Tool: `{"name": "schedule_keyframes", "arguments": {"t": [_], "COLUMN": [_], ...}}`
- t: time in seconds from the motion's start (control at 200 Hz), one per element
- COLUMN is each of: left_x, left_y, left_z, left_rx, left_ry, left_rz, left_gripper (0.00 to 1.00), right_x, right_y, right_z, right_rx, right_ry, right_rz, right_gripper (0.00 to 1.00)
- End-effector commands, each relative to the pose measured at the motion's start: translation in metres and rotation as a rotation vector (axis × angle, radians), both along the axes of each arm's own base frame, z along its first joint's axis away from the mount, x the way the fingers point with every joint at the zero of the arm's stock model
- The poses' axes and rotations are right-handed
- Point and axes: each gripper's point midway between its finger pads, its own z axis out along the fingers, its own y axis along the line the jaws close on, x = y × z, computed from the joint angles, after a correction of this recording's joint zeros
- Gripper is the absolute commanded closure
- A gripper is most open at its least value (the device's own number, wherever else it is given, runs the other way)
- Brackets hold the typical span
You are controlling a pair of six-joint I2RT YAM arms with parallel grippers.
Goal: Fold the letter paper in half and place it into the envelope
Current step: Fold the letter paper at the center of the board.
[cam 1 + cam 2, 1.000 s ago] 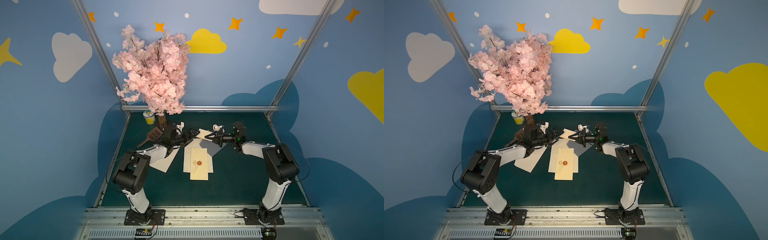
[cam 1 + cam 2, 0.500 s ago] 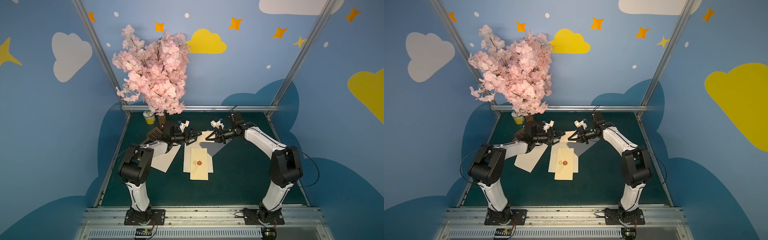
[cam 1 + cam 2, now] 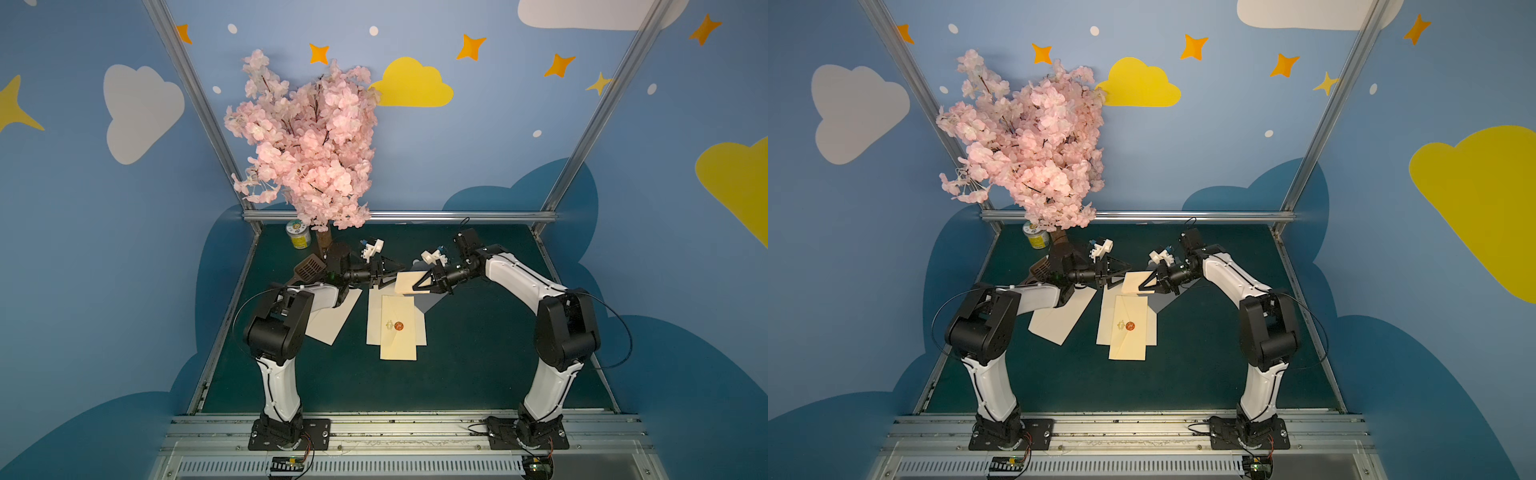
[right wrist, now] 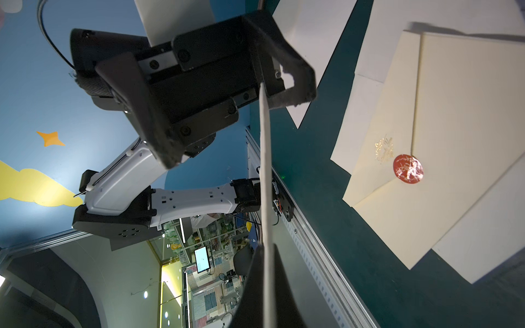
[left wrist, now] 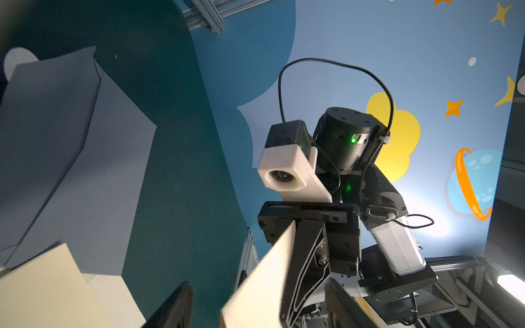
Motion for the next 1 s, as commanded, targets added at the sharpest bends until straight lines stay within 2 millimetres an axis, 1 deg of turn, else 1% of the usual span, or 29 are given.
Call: {"name": "schedule_keyframes", "arguments": {"t": [0.0, 0.05, 0.09, 0.16, 0.235, 0.28, 0.345, 0.355, 0.38, 0.435, 0.516, 0.556, 0.596, 0.651, 0.691, 0.776, 0.891, 0.921, 0.996], "left_x": [-0.006, -0.007, -0.006, -0.005, -0.005, -0.005, -0.006, -0.006, -0.006, -0.006, -0.005, -0.004, -0.003, -0.002, 0.0, 0.002, 0.005, 0.006, 0.009], "left_y": [-0.003, -0.004, -0.004, -0.004, -0.005, -0.006, -0.005, -0.005, -0.005, -0.004, -0.003, -0.002, -0.001, 0.0, 0.001, 0.004, 0.008, 0.009, 0.013], "left_z": [0.01, 0.011, 0.012, 0.011, 0.011, 0.009, 0.007, 0.007, 0.007, 0.006, 0.008, 0.01, 0.011, 0.014, 0.015, 0.018, 0.021, 0.021, 0.021], "left_rx": [-0.035, -0.042, -0.049, -0.059, -0.074, -0.079, -0.08, -0.08, -0.08, -0.078, -0.07, -0.062, -0.051, -0.035, -0.023, 0.007, 0.049, 0.063, 0.1], "left_ry": [-0.031, -0.028, -0.027, -0.013, -0.003, 0.009, 0.017, 0.018, 0.018, 0.023, 0.016, 0.01, 0.004, -0.007, -0.016, -0.027, -0.035, -0.039, -0.04], "left_rz": [-0.044, -0.05, -0.052, -0.061, -0.072, -0.074, -0.074, -0.074, -0.072, -0.063, -0.04, -0.025, -0.006, 0.02, 0.041, 0.084, 0.147, 0.168, 0.22], "left_gripper": [0.33, 0.37, 0.43, 0.64, 0.81, 0.88, 0.94, 0.95, 0.97, 0.97, 0.97, 0.97, 0.97, 0.97, 0.97, 0.97, 0.97, 0.97, 0.97], "right_x": [0.003, 0.003, 0.003, 0.002, 0.001, 0.002, 0.002, 0.001, 0.002, 0.001, 0.0, -0.001, -0.002, -0.002, -0.002, -0.001, 0.002, 0.004, 0.007], "right_y": [0.005, 0.006, 0.007, 0.008, 0.008, 0.008, 0.009, 0.009, 0.008, 0.008, 0.008, 0.008, 0.008, 0.008, 0.008, 0.009, 0.009, 0.011, 0.012], "right_z": [-0.001, -0.003, -0.005, -0.007, -0.008, -0.008, -0.008, -0.008, -0.007, -0.004, 0.0, 0.001, 0.002, 0.004, 0.002, 0.002, 0.0, 0.003, 0.003], "right_rx": [-0.011, -0.019, -0.025, -0.033, -0.044, -0.05, -0.058, -0.058, -0.062, -0.067, -0.074, -0.078, -0.076, -0.069, -0.065, -0.047, -0.028, -0.014, 0.005], "right_ry": [-0.025, -0.024, -0.023, -0.026, -0.028, -0.029, -0.029, -0.029, -0.03, -0.033, -0.032, -0.034, -0.036, -0.037, -0.033, -0.029, -0.014, -0.023, -0.009], "right_rz": [0.013, 0.019, 0.021, 0.025, 0.022, 0.019, 0.012, 0.012, 0.005, -0.007, -0.033, -0.047, -0.063, -0.092, -0.114, -0.16, -0.225, -0.242, -0.281], "right_gripper": [1.0, 1.0, 1.0, 1.0, 1.0, 1.0, 1.0, 0.97, 0.87, 0.72, 0.45, 0.34, 0.26, 0.17, 0.15, 0.13, 0.13, 0.13, 0.13]}}
